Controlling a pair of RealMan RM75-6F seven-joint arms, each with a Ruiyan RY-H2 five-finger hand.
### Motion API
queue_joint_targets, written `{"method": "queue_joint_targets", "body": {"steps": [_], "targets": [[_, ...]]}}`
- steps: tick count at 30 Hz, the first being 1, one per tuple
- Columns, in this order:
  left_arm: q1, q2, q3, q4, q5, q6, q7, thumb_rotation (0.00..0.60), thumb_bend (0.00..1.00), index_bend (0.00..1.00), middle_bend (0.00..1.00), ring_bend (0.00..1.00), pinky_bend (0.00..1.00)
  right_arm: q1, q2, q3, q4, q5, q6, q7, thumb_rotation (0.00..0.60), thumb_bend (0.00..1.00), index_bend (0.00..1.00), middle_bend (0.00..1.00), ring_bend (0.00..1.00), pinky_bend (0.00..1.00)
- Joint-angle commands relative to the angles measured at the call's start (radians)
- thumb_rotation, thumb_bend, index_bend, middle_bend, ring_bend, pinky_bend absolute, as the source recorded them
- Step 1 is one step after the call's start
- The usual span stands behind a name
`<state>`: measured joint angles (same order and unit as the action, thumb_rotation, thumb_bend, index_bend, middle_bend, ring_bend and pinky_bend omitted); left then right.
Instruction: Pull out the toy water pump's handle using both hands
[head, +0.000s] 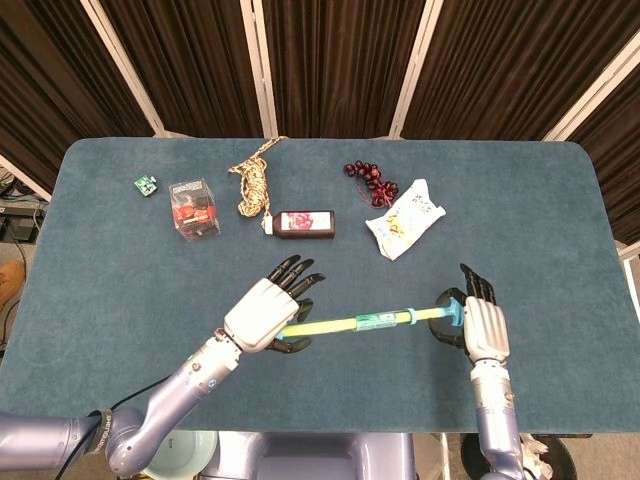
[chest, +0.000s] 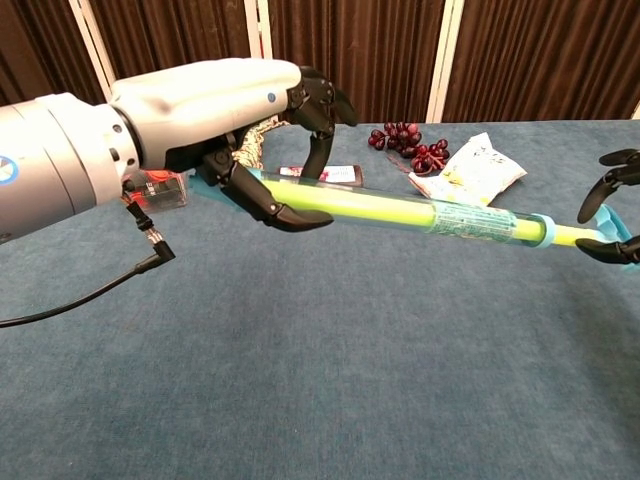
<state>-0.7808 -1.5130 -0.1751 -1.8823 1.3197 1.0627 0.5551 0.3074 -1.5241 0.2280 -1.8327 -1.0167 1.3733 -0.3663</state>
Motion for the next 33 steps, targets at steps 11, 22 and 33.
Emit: {"method": "queue_joint_targets", "body": {"steps": [11,22,33], "targets": [[-0.005,0.007,0.003,-0.007,0.003,0.005,-0.005,0.600,0.37,0.64,0.15,0.00,0.06,0.005,-0.014,0.005,0.012,0.013,0.004,-0.002,0.600,0.34,0.46,0.05,0.00,0.03],[-0.007,0.013,-0.005,-0.018,0.012,0.023,-0.020,0.600,0.37,0.64,0.15,0.00,0.06,0.005,-0.005,0.017,0.027,0.038,0.005,-0.001,0.600,0.37,0.54,0.06,0.00,0.03],[-0.012,0.018,-0.009,-0.027,0.010,0.028,-0.023,0.600,0.37,0.64,0.15,0.00,0.06,0.002,0.013,0.011,0.030,0.036,-0.006,0.015,0.600,0.41,0.31,0.03,0.00,0.03]]}}
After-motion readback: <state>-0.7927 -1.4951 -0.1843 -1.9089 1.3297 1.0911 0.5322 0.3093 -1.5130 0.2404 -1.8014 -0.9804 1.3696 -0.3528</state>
